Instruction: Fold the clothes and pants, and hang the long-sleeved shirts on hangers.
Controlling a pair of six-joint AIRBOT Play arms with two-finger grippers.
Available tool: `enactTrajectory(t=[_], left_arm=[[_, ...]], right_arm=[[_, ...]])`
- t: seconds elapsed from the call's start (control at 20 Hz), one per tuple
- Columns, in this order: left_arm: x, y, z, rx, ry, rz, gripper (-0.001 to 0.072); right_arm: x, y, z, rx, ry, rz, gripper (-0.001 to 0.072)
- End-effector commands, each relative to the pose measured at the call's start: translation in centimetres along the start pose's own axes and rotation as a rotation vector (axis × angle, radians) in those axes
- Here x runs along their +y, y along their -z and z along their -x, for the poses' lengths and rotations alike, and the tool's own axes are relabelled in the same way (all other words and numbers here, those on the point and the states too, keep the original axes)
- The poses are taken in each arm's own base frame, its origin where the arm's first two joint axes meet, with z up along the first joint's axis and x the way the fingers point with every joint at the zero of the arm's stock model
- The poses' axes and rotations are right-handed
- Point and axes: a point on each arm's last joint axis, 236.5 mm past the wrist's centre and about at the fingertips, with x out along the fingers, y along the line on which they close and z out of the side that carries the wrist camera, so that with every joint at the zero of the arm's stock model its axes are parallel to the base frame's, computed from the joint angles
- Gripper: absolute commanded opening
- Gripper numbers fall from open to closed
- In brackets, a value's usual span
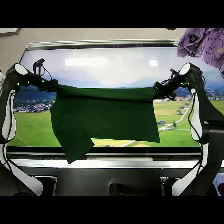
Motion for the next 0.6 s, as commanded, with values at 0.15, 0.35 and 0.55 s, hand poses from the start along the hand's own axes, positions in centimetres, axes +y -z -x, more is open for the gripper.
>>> enactTrajectory(t=[0.15, 0.35, 0.55], left_arm=[[0.2, 2.7, 0.1, 0.115, -0.012, 0.066, 0.0016], [0.3, 2.8, -0.1, 0.119, -0.012, 0.067, 0.0017], [0.7, 3.2, -1.2, 0.141, -0.006, 0.078, 0.0018]], right_arm=[[-1.0, 2.6, -0.9, 0.127, 0.037, -0.056, 0.0026], [-1.4, 3.8, -1.6, 0.191, 0.045, -0.078, 0.0027], [-0.5, 3.6, -2.4, 0.187, -0.004, -0.094, 0.0028]])
